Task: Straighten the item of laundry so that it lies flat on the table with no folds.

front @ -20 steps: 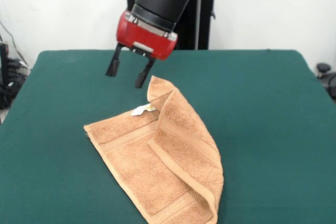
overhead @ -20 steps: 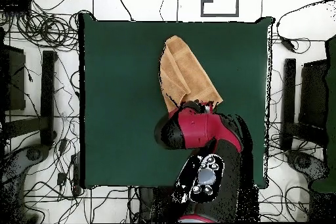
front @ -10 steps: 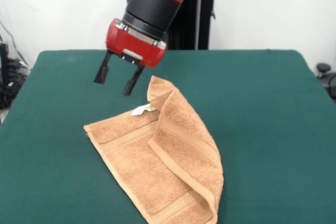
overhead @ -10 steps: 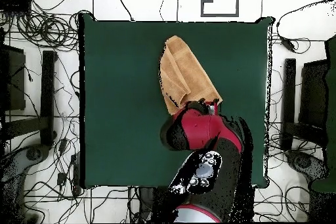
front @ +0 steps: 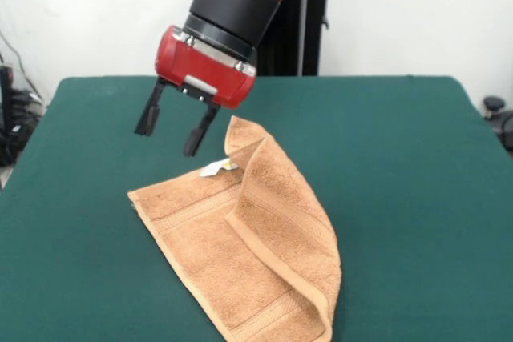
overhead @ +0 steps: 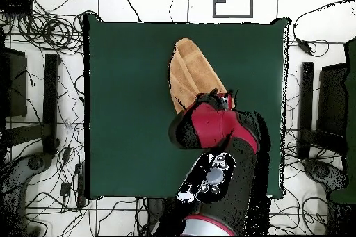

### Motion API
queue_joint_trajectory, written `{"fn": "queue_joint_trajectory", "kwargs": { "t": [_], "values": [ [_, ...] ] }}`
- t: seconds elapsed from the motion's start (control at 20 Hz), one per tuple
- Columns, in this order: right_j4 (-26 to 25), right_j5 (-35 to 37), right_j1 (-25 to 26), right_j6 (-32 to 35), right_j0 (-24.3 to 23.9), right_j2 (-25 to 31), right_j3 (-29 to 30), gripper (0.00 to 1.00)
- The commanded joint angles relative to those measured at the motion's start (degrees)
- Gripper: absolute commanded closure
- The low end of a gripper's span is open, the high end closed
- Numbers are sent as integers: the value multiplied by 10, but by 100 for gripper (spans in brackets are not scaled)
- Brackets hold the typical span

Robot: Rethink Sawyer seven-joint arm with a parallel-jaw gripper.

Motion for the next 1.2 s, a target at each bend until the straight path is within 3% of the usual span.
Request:
{"fn": "queue_joint_trajectory", "kwargs": {
  "t": [0.05,0.6,1.0,1.2],
  "values": [
    [26,35,12,66,17,37,-32,0],
    [51,-19,52,105,13,66,-1,0],
    [53,-14,49,75,-39,154,25,0],
    [49,-23,41,79,-37,162,31,0]
  ]
}}
